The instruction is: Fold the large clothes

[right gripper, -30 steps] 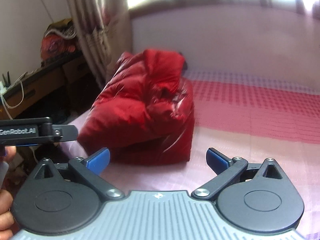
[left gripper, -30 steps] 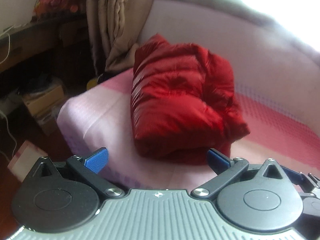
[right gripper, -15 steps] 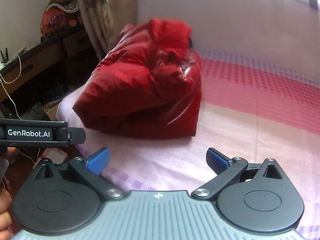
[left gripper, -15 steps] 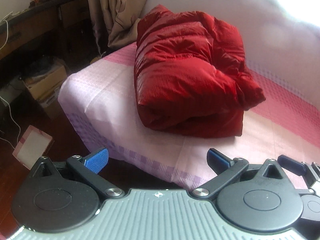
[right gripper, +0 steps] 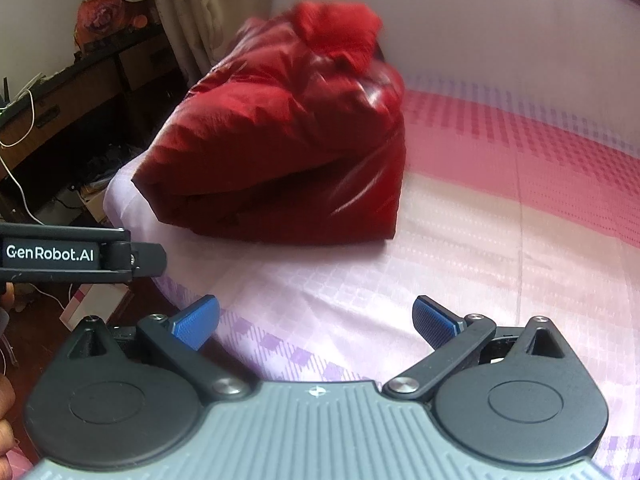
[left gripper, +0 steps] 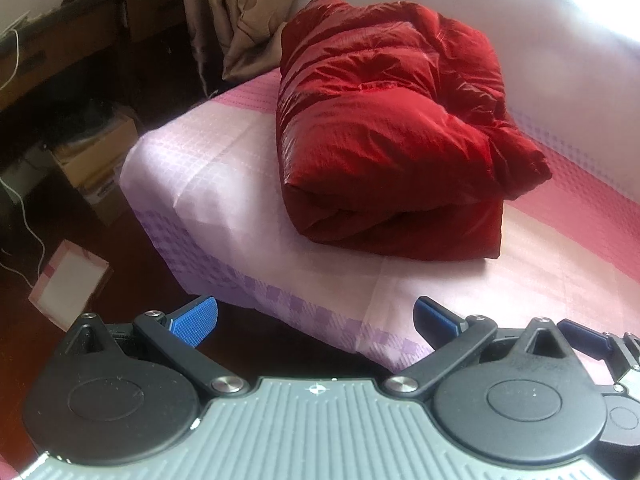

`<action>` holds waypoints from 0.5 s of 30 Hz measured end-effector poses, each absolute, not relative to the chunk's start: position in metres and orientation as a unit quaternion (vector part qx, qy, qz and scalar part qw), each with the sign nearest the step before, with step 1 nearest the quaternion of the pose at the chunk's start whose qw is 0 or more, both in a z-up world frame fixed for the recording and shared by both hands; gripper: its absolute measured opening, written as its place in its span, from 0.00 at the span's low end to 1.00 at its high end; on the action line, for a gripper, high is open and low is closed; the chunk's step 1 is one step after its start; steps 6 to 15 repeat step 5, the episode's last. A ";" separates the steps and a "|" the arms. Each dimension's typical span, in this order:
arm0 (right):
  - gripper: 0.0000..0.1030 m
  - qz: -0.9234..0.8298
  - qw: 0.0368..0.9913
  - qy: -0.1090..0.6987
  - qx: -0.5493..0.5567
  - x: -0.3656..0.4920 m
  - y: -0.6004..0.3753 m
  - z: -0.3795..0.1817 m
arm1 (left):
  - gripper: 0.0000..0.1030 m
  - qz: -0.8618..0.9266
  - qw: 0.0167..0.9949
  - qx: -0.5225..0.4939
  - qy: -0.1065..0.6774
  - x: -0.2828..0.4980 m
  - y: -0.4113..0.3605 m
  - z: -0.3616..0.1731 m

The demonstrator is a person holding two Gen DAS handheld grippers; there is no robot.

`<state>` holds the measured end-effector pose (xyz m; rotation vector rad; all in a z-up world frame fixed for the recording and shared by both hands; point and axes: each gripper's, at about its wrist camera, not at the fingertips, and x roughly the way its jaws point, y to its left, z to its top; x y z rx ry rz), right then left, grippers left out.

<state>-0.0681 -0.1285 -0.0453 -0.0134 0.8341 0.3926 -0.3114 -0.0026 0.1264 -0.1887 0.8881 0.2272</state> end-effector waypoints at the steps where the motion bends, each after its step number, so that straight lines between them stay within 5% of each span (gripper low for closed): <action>1: 1.00 0.189 0.895 0.404 -0.005 -0.067 -0.129 -0.046 | 1.00 0.113 0.892 -0.089 0.429 -0.311 -0.003 0.125; 15: 1.00 0.183 0.896 0.404 -0.003 -0.065 -0.131 -0.047 | 1.00 0.118 0.891 -0.083 0.430 -0.312 -0.004 0.122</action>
